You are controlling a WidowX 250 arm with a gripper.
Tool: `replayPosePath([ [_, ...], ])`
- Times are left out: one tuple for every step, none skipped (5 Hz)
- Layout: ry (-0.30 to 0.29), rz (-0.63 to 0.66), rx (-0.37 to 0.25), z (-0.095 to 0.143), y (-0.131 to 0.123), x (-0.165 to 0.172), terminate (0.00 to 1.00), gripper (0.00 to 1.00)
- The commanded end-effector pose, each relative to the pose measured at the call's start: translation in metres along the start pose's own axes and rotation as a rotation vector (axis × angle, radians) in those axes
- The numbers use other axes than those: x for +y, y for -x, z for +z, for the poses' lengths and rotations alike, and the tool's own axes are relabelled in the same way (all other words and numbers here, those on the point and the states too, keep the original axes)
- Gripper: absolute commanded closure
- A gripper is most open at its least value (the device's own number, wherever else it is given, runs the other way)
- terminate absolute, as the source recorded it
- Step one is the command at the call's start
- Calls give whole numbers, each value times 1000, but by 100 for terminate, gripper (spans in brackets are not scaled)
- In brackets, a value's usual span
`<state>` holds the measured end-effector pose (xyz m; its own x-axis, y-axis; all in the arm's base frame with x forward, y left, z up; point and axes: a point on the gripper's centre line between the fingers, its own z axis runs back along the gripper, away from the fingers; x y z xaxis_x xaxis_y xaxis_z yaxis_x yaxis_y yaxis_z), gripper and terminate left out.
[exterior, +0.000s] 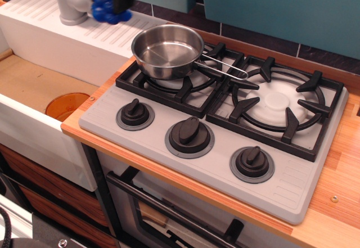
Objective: Put pan on stove and put blueberry in pan
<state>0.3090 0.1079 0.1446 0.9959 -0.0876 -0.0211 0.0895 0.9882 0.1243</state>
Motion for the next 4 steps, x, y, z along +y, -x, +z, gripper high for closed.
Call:
replayPosePath([
  [6,-11,-72,19,-27,-22,0,100],
  [15,-8,-90,13,-34,-32,0,100],
  [13,-2,-111,5,-38,-39,0,100],
  [9,-4,-121,1,-39,-42,0,100],
])
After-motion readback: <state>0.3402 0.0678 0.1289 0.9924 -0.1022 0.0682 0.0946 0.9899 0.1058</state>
